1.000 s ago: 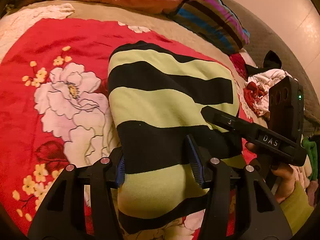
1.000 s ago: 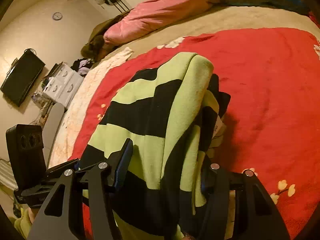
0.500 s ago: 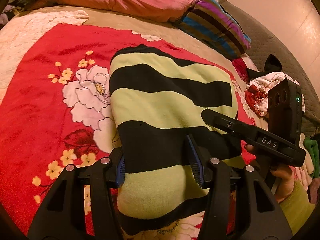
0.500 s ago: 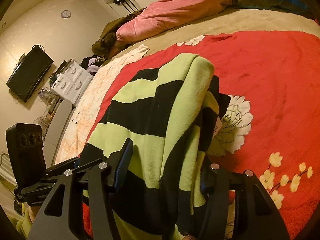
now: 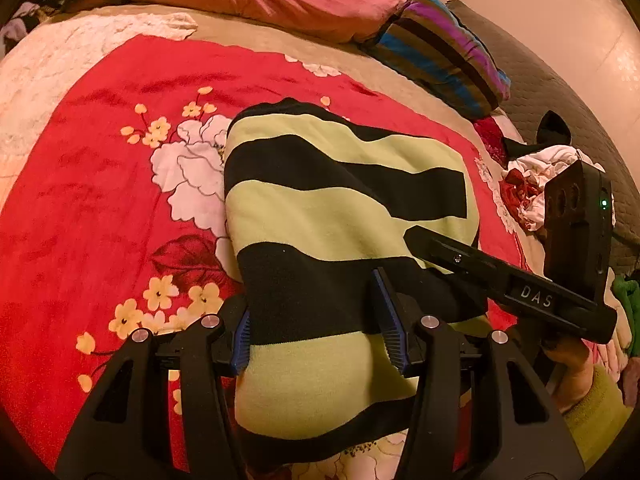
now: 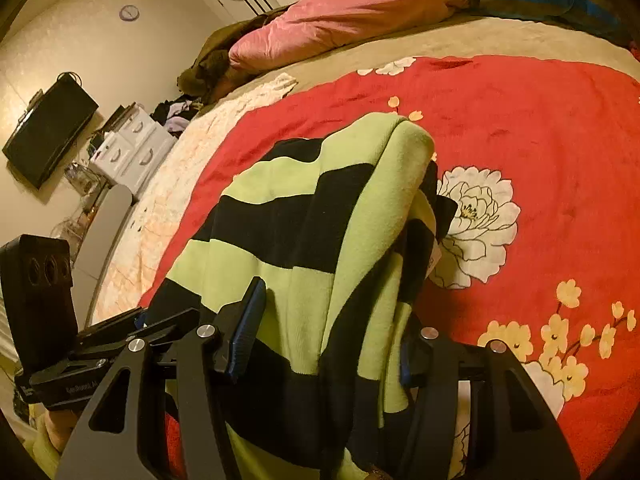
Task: Fold small clothes
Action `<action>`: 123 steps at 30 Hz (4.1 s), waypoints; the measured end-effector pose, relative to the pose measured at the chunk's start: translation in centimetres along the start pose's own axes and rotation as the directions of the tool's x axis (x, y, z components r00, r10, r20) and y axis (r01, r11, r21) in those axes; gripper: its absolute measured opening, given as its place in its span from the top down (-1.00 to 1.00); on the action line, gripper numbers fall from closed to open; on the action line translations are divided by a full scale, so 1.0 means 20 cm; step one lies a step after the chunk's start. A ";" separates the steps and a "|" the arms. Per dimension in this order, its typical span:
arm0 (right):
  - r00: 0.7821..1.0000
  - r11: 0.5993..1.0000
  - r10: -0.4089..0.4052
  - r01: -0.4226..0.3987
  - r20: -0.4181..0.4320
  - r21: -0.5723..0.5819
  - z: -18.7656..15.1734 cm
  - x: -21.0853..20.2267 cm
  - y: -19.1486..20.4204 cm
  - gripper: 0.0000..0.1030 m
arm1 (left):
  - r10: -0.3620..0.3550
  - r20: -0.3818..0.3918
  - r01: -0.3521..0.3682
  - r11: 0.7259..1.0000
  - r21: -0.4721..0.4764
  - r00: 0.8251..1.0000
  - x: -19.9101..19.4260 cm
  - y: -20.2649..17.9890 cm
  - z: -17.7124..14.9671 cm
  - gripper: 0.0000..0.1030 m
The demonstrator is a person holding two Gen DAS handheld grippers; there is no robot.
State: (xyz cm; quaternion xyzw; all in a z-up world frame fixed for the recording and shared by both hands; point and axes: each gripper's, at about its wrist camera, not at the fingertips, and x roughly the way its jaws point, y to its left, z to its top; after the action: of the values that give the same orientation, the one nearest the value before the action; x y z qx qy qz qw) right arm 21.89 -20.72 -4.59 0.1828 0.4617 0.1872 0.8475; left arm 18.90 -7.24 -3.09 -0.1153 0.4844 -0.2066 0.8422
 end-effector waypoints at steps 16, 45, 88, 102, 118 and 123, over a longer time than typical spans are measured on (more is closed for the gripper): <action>0.997 0.997 -0.072 0.073 -0.041 0.018 -0.09 0.08 -0.04 -0.13 | 0.035 -0.026 -0.035 0.999 0.003 0.999 0.05 0.08 -0.10 0.16; 0.982 0.984 -0.174 0.170 0.077 0.058 -0.13 -0.24 -0.03 -0.82 | 0.138 0.052 -0.142 0.986 0.084 0.989 -0.17 0.01 -0.14 -0.55; 0.915 0.967 -0.188 0.235 0.356 -0.095 -0.47 -0.88 0.38 -0.92 | 0.215 0.284 -0.261 0.956 0.135 0.934 -0.76 -0.22 -0.42 -0.82; 0.908 0.931 -0.298 0.345 0.295 -0.121 -0.77 -0.76 0.34 -0.92 | 0.261 0.166 -0.287 0.944 0.161 0.951 -0.66 -0.10 -0.69 -0.82; 0.925 0.933 -0.296 0.333 0.237 -0.134 -0.85 -0.64 0.35 -0.92 | 0.301 0.115 -0.315 0.940 0.133 0.947 -0.59 -0.07 -0.71 -0.82; 0.923 0.931 -0.309 0.343 0.230 -0.123 -0.85 -0.64 0.33 -0.92 | 0.296 0.106 -0.308 0.941 0.137 0.949 -0.58 -0.07 -0.71 -0.82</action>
State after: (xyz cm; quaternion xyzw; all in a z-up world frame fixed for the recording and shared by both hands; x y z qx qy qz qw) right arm -0.09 -18.97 -0.88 0.0526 0.3785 0.0599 0.9222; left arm 1.11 -3.03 -0.77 0.0163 0.4436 -0.1061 0.8898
